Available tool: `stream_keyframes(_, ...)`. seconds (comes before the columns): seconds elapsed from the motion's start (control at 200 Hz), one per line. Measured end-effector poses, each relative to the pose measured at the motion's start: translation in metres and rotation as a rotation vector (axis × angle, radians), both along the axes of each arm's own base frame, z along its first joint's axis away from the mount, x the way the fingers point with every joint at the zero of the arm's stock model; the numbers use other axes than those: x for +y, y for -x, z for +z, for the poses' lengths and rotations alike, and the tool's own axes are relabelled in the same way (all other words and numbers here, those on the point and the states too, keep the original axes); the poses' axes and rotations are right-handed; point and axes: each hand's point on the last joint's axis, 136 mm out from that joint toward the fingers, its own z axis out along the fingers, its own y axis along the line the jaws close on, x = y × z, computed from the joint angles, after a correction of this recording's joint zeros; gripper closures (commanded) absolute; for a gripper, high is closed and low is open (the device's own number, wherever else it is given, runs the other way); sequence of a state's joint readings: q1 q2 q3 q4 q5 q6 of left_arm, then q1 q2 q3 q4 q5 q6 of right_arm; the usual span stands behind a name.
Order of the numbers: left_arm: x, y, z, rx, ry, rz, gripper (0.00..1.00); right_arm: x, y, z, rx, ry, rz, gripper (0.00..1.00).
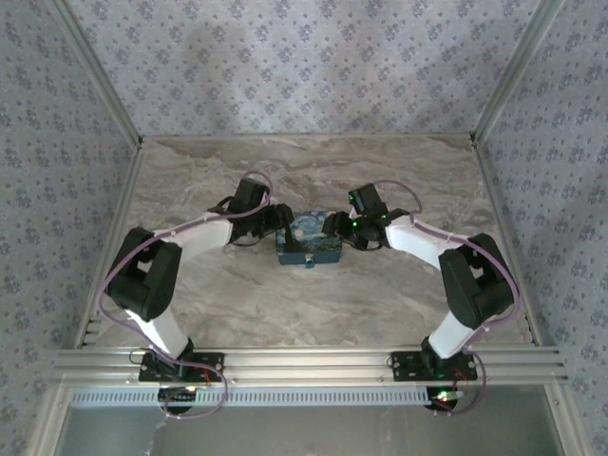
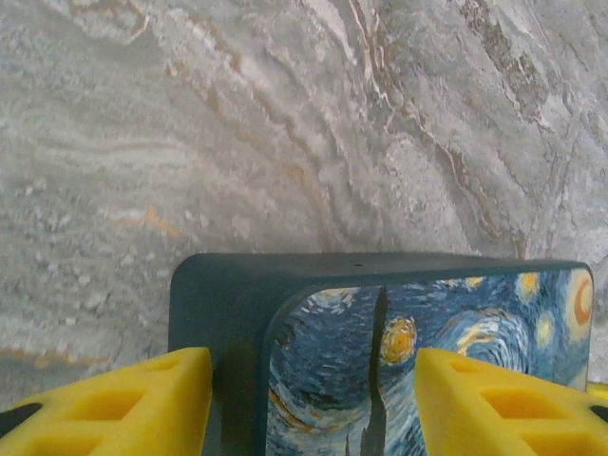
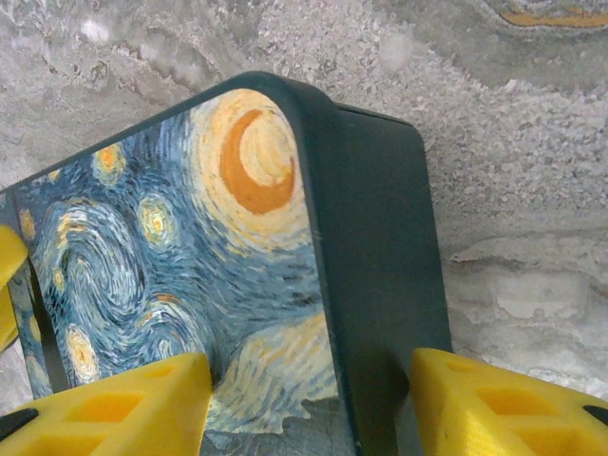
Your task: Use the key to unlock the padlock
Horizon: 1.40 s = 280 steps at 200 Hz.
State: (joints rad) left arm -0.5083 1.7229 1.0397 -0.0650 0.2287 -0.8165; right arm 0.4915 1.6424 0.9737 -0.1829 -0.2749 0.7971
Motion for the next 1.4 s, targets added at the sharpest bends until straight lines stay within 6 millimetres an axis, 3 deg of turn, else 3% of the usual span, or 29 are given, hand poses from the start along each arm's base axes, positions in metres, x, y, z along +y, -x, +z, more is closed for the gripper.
stream_keyframes(0.18,-0.002,-0.013,0.000,-0.003,-0.005,-0.001,0.42,0.001,-0.005,0.000,-0.003,0.001,-0.003,0.41)
stream_keyframes(0.585,0.004,-0.008,0.000,0.000,-0.006,0.007,0.37,-0.001,-0.020,0.000,-0.019,0.004,0.001,0.40)
stream_keyframes(0.79,0.014,-0.005,0.009,-0.013,-0.005,0.023,0.30,-0.003,-0.020,-0.001,-0.019,0.019,0.006,0.33)
stream_keyframes(1.069,0.042,0.003,0.035,-0.054,-0.051,0.061,0.29,-0.036,-0.012,0.015,-0.033,0.189,-0.031,0.34)
stream_keyframes(1.154,0.047,0.018,0.040,-0.059,-0.063,0.061,0.29,-0.037,-0.025,0.035,-0.070,0.216,-0.034,0.34)
stream_keyframes(1.294,0.049,0.051,0.036,-0.043,-0.084,0.039,0.29,-0.025,-0.068,0.078,-0.180,0.232,-0.025,0.35)
stream_keyframes(1.399,0.051,0.080,0.028,-0.018,-0.097,0.028,0.29,-0.011,-0.104,0.089,-0.225,0.246,-0.012,0.36)
